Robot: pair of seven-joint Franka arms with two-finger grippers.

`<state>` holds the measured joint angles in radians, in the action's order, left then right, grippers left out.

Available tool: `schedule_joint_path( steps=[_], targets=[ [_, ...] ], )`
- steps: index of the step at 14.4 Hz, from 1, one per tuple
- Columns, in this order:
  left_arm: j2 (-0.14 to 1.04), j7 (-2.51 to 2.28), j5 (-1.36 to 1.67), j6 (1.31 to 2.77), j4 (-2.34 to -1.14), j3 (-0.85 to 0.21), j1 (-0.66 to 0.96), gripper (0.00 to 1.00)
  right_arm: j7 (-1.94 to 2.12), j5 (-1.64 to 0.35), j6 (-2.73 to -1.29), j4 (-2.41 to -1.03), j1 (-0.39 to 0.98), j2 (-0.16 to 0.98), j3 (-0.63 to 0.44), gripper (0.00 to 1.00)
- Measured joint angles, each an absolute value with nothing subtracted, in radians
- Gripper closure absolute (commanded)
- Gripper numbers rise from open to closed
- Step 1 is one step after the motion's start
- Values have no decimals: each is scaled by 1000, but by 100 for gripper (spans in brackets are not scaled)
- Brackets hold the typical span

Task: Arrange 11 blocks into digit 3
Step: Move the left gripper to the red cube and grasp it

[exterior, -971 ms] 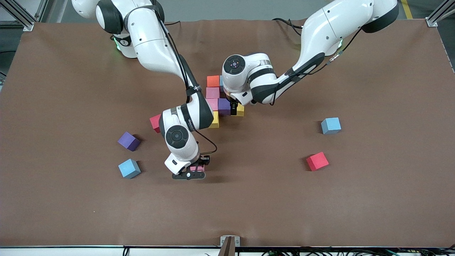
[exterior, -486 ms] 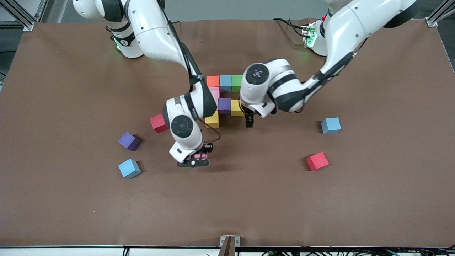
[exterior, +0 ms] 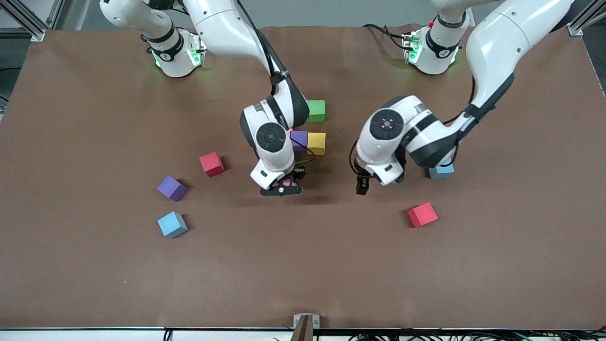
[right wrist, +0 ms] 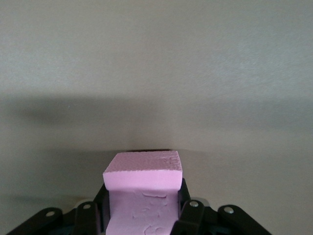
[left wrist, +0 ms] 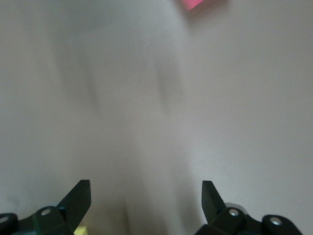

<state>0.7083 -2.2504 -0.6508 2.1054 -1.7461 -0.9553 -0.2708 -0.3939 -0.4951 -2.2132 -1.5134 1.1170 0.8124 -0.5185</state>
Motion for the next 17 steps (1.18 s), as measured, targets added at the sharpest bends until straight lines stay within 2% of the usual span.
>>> schedule_joint_path(
  steps=[7,17],
  targets=[
    [709,-1766,-652,2104,-1647,-839,-298,0,-396,-497,-2252,-1557,1130,806,-529,100],
    [731,-1157,-652,2115,-1633,-736,-333,0,-412,-497,-2255,-1617,1130,766,-545,100]
  ],
)
